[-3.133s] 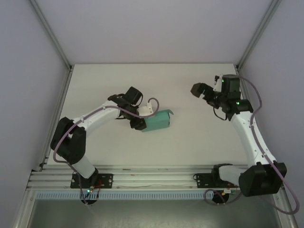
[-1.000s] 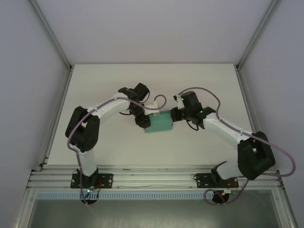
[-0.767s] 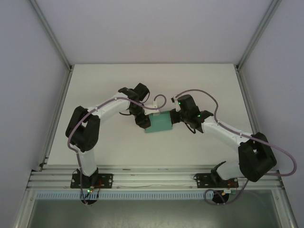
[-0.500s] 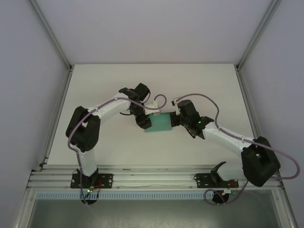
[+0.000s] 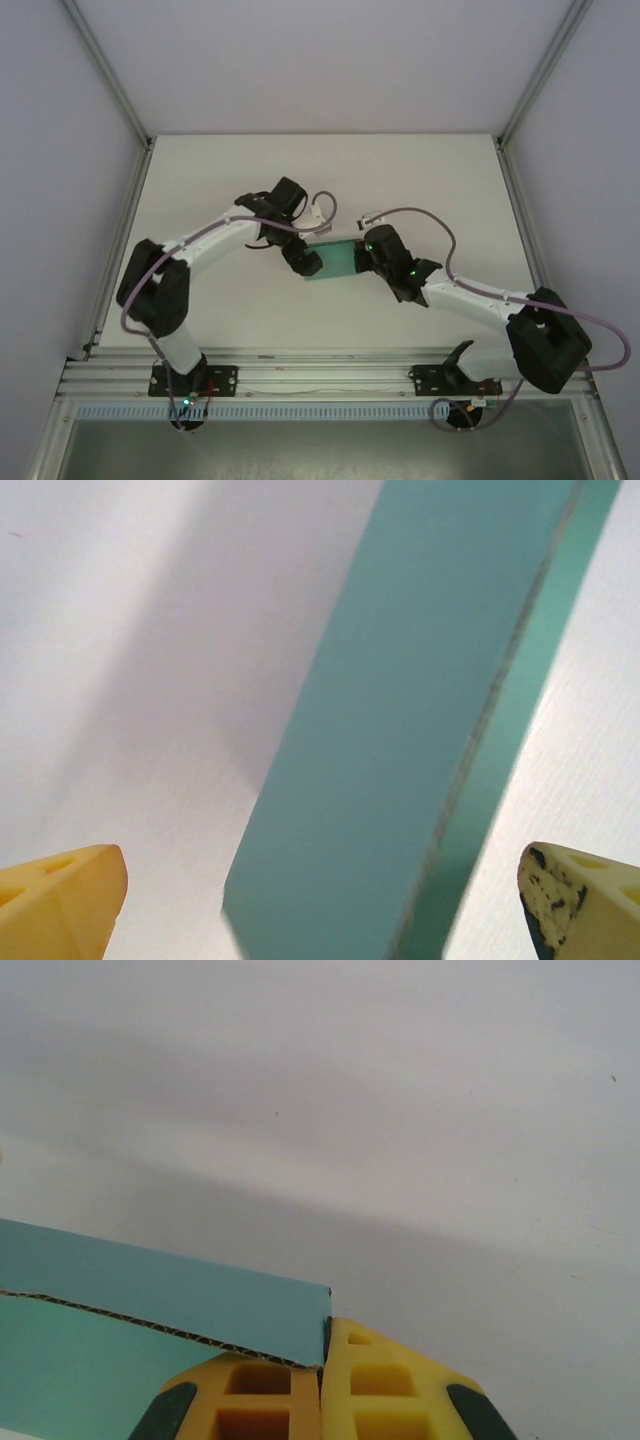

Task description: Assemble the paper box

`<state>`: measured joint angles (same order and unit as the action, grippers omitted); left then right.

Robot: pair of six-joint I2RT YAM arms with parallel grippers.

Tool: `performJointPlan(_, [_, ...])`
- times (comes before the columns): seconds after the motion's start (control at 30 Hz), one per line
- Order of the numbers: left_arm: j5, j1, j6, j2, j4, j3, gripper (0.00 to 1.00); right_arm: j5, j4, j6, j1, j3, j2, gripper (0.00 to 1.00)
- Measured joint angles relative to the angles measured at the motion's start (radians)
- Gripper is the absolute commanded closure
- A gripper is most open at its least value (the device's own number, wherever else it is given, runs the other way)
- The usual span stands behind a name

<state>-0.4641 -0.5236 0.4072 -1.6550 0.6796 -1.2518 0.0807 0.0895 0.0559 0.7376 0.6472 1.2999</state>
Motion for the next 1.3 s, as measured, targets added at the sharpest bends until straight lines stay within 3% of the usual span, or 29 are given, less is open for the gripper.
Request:
performJointPlan(0.13, [0.035,0.000,-0.134,0.156,-0.091,0.101,0.01,0.049,0.035,0.016,0.026,-0.022,-0.002,1.00])
performJointPlan(0.37, [0.087,0.000,-0.319,0.306,-0.162,0.227,0.33,0.080,0.059,0.043,0.036,-0.021,0.019,1.00])
performJointPlan(0.6, [0.082,0.000,-0.402,0.237,-0.174,0.225,0.56,0.079,0.058,0.050,0.036,-0.017,0.021,1.00])
performJointPlan(0.8, [0.076,0.000,-0.456,0.173,-0.198,0.213,0.86,0.077,0.048,0.050,0.036,-0.008,0.026,1.00])
performJointPlan(1.03, [0.089,-0.004,-0.489,0.156,-0.175,0.173,0.88,0.089,0.032,0.050,0.036,-0.004,0.027,1.00])
performJointPlan(1.3, [0.087,-0.019,-0.550,0.129,-0.056,0.113,1.00,0.136,0.019,0.045,0.067,-0.003,0.026,1.00])
